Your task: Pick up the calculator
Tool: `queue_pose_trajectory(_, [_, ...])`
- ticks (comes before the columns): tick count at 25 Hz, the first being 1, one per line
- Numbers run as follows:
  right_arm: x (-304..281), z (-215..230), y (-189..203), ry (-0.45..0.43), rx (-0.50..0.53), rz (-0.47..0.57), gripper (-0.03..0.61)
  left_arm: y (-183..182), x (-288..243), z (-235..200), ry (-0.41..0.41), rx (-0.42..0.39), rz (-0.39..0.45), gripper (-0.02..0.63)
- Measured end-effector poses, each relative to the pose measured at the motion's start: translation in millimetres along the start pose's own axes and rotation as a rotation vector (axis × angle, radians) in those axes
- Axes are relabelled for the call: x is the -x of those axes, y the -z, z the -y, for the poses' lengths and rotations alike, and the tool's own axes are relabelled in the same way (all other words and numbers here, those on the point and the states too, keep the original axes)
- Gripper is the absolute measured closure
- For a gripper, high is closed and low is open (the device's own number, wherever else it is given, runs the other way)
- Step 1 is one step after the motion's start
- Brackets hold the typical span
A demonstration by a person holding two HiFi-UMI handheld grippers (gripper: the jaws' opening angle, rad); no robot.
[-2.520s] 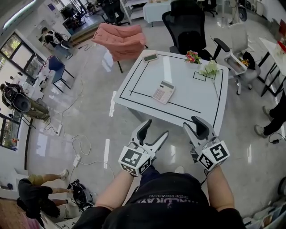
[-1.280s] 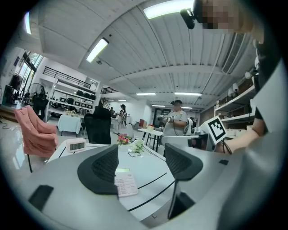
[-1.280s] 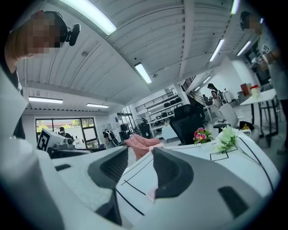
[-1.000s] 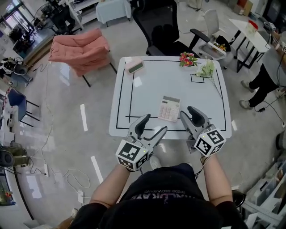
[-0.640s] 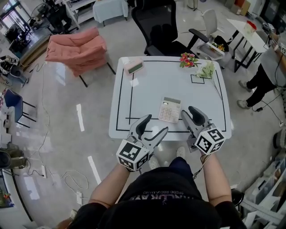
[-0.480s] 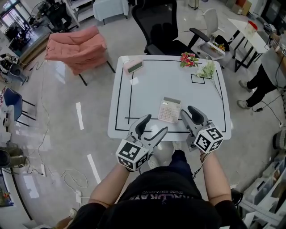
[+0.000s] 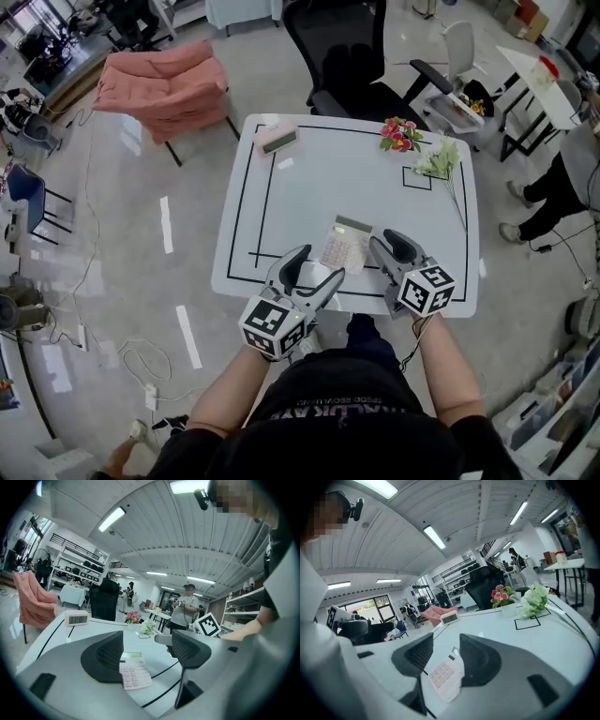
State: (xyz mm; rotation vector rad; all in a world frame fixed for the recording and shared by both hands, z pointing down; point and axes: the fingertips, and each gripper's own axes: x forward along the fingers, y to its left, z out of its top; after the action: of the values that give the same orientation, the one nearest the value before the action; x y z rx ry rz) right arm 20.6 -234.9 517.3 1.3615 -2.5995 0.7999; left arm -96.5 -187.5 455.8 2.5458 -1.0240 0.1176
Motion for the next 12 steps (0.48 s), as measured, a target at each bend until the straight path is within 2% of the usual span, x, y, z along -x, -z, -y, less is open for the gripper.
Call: queue_pose_trajectory(12, [-51,64,41,-0.039,-0.030,-0.192,0.419,16,-47,-30,-0.095,0.056,-0.051,0.299])
